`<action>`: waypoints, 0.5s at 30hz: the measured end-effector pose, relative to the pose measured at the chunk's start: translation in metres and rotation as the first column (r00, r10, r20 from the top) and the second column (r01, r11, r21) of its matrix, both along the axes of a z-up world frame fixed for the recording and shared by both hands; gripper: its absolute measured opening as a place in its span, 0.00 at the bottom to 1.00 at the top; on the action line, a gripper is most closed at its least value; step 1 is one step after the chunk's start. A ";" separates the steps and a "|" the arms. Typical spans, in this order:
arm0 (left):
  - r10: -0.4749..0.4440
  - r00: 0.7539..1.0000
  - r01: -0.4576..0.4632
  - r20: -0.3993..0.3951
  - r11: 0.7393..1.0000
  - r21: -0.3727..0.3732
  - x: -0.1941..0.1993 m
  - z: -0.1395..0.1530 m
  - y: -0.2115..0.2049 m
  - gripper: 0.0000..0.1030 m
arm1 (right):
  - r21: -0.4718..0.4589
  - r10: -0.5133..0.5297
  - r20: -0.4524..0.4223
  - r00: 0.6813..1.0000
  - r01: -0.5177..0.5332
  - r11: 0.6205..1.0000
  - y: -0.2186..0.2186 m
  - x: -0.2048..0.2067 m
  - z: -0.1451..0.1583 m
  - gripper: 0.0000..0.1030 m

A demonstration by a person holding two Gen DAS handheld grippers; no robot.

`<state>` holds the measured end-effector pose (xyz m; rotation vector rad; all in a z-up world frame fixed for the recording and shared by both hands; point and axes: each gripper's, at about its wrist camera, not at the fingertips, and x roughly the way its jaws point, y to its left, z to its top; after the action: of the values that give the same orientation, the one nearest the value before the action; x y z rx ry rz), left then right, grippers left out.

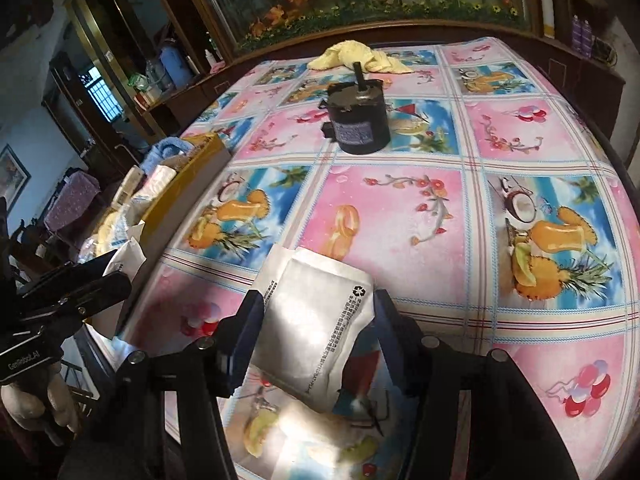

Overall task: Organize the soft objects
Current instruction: 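Carry the white pouch and red-text sachet over the white box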

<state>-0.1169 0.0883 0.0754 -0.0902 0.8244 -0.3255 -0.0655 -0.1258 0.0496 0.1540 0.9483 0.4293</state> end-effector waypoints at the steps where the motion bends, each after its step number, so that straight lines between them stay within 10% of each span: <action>1: 0.025 1.000 -0.025 0.005 1.000 -0.002 -0.002 0.003 0.011 0.44 | 0.018 0.013 0.006 1.000 -0.013 1.000 0.004 -0.001 0.004 0.54; 15: 0.377 0.926 -0.376 0.008 0.926 -0.039 -0.009 0.006 0.151 0.45 | 0.191 0.252 0.065 0.966 -0.260 0.947 0.125 0.029 0.054 0.54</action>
<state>-0.1264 0.2395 0.0818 -0.2771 0.7672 0.0223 -0.0366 -0.0007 0.1039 0.2033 0.8883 0.7660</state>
